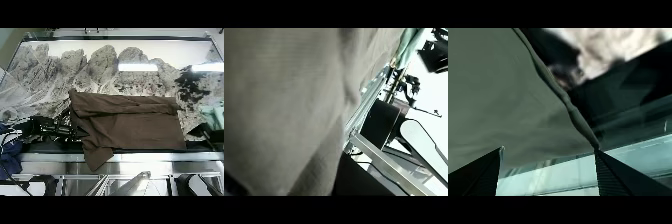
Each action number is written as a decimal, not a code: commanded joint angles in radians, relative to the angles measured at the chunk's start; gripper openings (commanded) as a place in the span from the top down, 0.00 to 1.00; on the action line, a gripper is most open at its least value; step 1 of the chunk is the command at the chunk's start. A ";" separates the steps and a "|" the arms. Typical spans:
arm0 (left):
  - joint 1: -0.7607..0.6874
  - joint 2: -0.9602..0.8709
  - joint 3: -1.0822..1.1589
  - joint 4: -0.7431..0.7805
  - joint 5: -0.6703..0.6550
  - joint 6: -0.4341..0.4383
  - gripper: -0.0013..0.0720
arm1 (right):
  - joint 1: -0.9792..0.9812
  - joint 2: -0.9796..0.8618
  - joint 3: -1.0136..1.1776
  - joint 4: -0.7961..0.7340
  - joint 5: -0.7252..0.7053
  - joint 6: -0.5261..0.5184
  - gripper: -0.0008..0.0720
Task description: Fold the shirts.
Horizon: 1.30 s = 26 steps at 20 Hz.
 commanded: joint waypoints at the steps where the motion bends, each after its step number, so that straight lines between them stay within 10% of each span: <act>1: 0.010 0.000 0.008 -0.015 0.069 0.000 0.96 | -0.001 -0.051 -0.093 0.001 -0.045 -0.052 0.10; 21: 0.009 0.000 0.008 -0.016 0.145 0.001 0.96 | -0.006 -0.474 0.042 0.220 0.122 -0.399 0.20; 24: 0.009 0.001 0.008 -0.017 0.151 0.003 0.96 | 0.056 -0.474 0.042 0.298 0.236 -0.413 0.51; 26: 0.009 0.003 0.006 -0.018 0.193 0.073 0.96 | 0.071 -0.463 0.040 0.357 0.310 -0.440 0.95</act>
